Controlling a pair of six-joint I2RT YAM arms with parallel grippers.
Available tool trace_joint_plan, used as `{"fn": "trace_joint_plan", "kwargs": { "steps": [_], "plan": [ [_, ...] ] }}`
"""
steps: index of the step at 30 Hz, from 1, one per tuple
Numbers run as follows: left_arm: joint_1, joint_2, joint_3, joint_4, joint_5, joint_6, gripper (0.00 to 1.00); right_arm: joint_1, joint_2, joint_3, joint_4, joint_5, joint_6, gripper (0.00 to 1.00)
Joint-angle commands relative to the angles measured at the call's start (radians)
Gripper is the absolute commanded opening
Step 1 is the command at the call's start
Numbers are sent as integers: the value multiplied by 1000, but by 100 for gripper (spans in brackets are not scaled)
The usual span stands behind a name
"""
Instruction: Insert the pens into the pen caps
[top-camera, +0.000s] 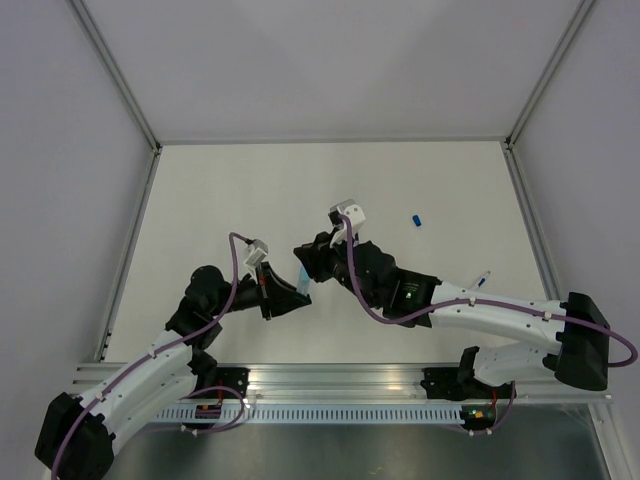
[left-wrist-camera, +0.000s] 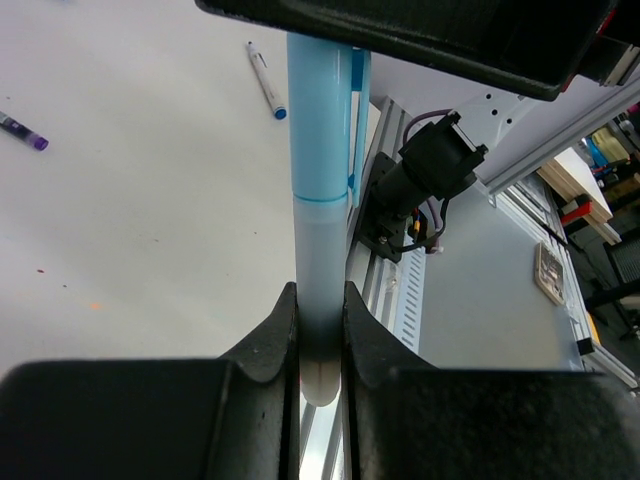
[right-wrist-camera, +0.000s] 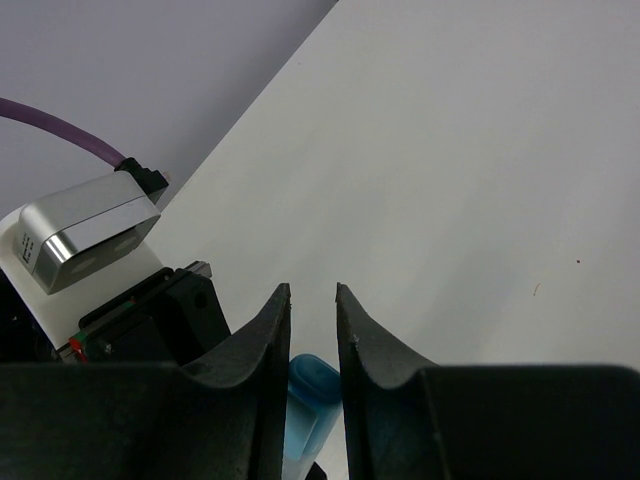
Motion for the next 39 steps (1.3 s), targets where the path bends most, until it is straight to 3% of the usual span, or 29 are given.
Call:
{"fn": "trace_joint_plan", "kwargs": {
  "steps": [1,31,34,38,39],
  "plan": [
    [6,-27,35,116,-138,-8,2,34,47,-53,-59,-175,43,20],
    [6,-49,60,1,-363,33,2,80,107,-253,163,-411,183,11],
    [6,-43,58,2,-348,36,2,82,90,-244,116,-362,175,12],
    [6,-32,52,9,-320,41,2,77,35,-109,-100,-146,151,18],
    [6,-26,52,12,-311,39,2,74,28,-72,-143,-32,142,20]
  ]
}}
